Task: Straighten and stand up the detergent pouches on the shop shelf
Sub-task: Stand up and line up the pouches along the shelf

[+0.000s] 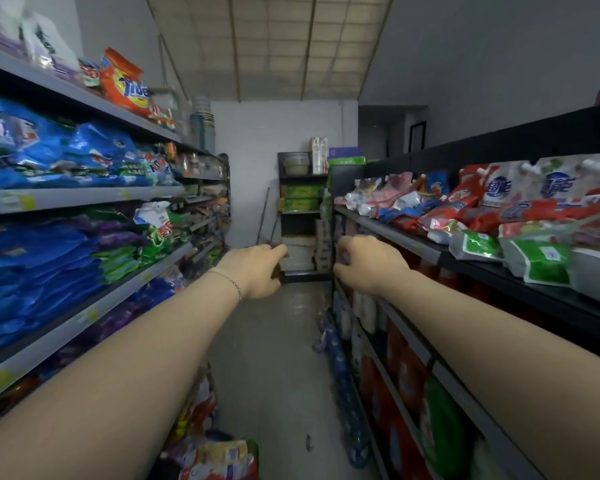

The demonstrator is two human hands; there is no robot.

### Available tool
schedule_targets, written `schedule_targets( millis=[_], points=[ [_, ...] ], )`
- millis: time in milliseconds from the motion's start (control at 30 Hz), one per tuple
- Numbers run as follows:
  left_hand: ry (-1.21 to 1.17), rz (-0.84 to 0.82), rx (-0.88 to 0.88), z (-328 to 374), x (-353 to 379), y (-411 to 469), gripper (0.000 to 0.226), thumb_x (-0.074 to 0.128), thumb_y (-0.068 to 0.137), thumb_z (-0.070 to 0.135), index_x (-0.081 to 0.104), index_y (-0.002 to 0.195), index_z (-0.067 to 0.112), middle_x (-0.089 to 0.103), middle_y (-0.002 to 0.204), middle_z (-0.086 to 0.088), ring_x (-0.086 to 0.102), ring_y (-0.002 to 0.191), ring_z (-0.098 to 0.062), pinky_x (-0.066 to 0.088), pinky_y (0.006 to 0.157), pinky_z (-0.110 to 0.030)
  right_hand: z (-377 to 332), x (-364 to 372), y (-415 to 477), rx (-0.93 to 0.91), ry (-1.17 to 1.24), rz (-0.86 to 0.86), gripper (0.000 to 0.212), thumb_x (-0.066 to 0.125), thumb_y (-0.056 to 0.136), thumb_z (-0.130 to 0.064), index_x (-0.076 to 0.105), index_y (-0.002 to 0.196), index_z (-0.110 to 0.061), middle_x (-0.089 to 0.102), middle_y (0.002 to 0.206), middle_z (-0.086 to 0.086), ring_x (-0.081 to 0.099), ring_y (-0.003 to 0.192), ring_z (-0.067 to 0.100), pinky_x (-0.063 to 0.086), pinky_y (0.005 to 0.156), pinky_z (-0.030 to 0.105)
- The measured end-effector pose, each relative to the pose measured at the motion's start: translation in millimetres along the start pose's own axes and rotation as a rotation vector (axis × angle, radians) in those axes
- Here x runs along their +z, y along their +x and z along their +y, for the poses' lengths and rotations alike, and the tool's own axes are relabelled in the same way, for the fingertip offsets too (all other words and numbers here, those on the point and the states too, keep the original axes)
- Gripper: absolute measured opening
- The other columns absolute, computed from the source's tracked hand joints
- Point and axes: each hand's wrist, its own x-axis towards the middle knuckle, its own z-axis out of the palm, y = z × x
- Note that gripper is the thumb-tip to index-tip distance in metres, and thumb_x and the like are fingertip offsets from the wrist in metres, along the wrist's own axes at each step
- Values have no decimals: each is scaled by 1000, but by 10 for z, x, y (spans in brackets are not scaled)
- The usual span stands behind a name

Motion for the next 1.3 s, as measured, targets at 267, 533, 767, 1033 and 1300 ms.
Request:
schedule_targets(
  millis=[267, 533, 767, 1033, 1300],
  points=[
    [36, -55, 0, -286, 635, 745, 55, 50, 95, 35, 29, 145, 26, 48, 132, -5, 53, 115, -27, 42, 78, -35, 219, 659, 699, -5, -53, -26, 28, 53, 92, -35, 56, 112, -16, 59, 118, 8, 57, 107, 32, 44, 79, 36],
    [19, -59, 3, -488, 1024, 1557, 53, 51, 94, 35, 31, 143, 26, 49, 128, -6, 54, 112, -27, 42, 78, -35, 560, 1086, 1477, 2, -10, -20, 26, 54, 90, -34, 58, 109, -16, 60, 115, 8, 58, 104, 32, 48, 82, 38],
    [27, -72, -16, -671, 1376, 2457, 57, 51, 94, 35, 27, 145, 28, 48, 129, -5, 54, 113, -27, 45, 82, -38, 990, 1527, 2323, -44, -32, -33, 17, 53, 92, -35, 47, 91, -19, 59, 108, 8, 58, 100, 32, 41, 71, 33],
    [35, -91, -48, -931, 1655, 3649, 52, 52, 93, 35, 32, 140, 25, 49, 125, -5, 55, 110, -28, 45, 81, -39, 1618, 1756, 3453, -22, -8, -19, 29, 53, 93, -36, 57, 114, -17, 60, 116, 8, 59, 104, 31, 45, 77, 36],
    [6, -35, -40, -1005, 1963, 4683, 52, 52, 93, 37, 32, 140, 26, 50, 126, -5, 55, 110, -27, 49, 86, -40, 2133, 2193, 4372, -22, -16, -7, 30, 53, 93, -36, 55, 116, -16, 59, 120, 9, 58, 106, 31, 40, 75, 34]
  ],
)
